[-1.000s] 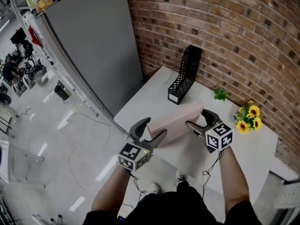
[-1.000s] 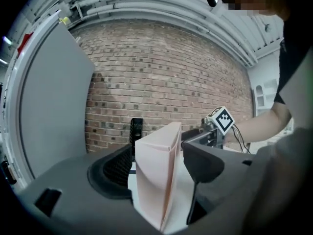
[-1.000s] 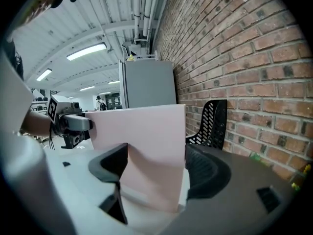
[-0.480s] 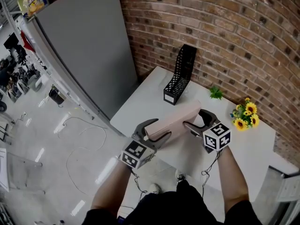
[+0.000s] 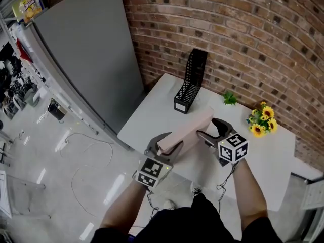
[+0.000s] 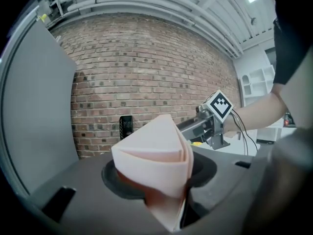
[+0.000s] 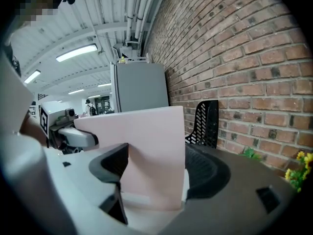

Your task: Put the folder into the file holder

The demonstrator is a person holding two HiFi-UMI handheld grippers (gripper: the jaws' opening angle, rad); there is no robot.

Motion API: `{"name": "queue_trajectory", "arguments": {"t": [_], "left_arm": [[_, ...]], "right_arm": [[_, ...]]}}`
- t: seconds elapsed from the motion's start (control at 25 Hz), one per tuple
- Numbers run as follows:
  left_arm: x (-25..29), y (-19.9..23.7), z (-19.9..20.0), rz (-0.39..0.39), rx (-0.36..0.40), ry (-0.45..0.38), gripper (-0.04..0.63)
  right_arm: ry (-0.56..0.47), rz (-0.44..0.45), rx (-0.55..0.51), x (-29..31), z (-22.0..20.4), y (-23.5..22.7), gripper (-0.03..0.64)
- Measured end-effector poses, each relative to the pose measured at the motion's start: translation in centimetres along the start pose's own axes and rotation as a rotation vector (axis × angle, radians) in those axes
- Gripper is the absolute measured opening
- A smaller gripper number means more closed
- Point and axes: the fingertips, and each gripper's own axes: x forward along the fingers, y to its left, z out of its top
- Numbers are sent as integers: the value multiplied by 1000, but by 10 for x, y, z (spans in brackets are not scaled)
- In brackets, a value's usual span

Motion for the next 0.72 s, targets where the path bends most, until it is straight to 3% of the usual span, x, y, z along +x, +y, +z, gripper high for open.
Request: {"name": "queue_trajectory", "arguments": {"t": [0.36,0.48,0.68,0.72], "left_arm": [[-22,6,-3,122,-23,-14,169],[-26,10,2,154,-23,-26,167],[-29,18,24,204,-41,-64,164],[-28,20,27,212,-47,-68,164]], "right_arm": [[-122,-121,49,-27,21,23,313],[-157,-193,57,-45,24,21,234],[-181,-292,74,-69,22,5,6],[-185,-298,78,-72,23,2,5]]}}
